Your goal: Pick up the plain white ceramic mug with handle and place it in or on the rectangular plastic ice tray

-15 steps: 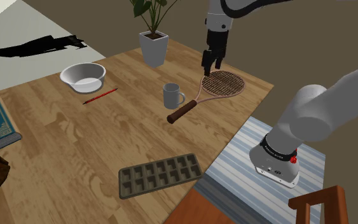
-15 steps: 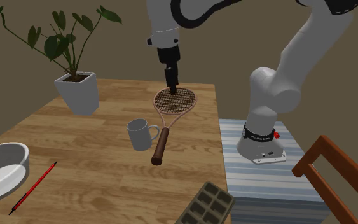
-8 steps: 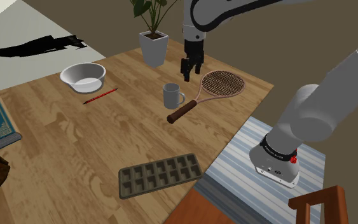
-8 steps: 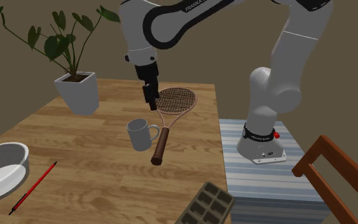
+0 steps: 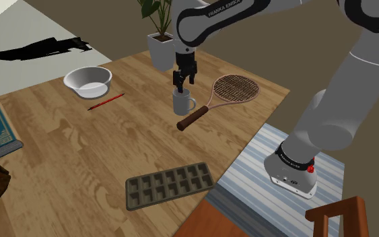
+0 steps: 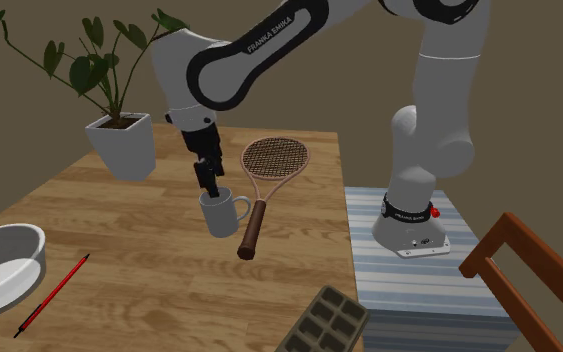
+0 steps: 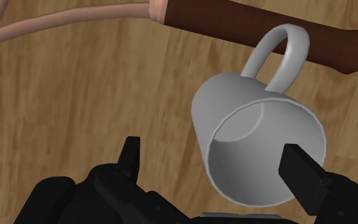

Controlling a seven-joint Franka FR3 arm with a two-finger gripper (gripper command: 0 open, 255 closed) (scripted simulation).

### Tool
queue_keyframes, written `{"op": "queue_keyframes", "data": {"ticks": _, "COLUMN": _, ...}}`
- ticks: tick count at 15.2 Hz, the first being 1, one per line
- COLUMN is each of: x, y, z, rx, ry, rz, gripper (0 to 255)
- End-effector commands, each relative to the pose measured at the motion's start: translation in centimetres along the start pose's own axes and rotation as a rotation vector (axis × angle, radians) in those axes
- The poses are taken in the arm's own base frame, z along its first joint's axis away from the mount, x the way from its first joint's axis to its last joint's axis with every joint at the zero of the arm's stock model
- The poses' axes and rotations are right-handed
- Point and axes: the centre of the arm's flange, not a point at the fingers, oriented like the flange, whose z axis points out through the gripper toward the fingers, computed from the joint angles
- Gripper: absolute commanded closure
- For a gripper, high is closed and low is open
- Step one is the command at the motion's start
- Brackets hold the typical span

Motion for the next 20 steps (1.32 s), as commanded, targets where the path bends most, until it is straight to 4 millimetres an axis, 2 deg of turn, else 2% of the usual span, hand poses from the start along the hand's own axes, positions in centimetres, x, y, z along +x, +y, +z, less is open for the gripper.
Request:
{"op": "queue_keyframes", "data": {"ticks": 1, "x": 0.2, "y": 0.0, "z": 1.1, "rx": 0.000, "ry": 0.001, "rz": -0.001, "gripper": 0}}
{"op": "queue_keyframes", "data": {"ticks": 5, "x": 0.2, "y": 0.0, "z": 3.5, "rx": 0.000, "ry": 0.001, "rz": -0.001, "gripper": 0}}
{"op": "queue_keyframes", "data": {"ticks": 13, "x": 0.2, "y": 0.0, "z": 3.5, "rx": 0.000, "ry": 0.000, "rz": -0.001, "gripper": 0}}
{"op": "queue_keyframes", "data": {"ticks": 14, "x": 0.2, "y": 0.0, "z": 3.5, "rx": 0.000, "ry": 0.000, "rz": -0.001, "gripper": 255}}
{"op": "queue_keyframes", "data": {"ticks": 20, "x": 0.2, "y": 0.0, "z": 3.5, "rx": 0.000, "ry": 0.000, "rz": -0.001, "gripper": 255}}
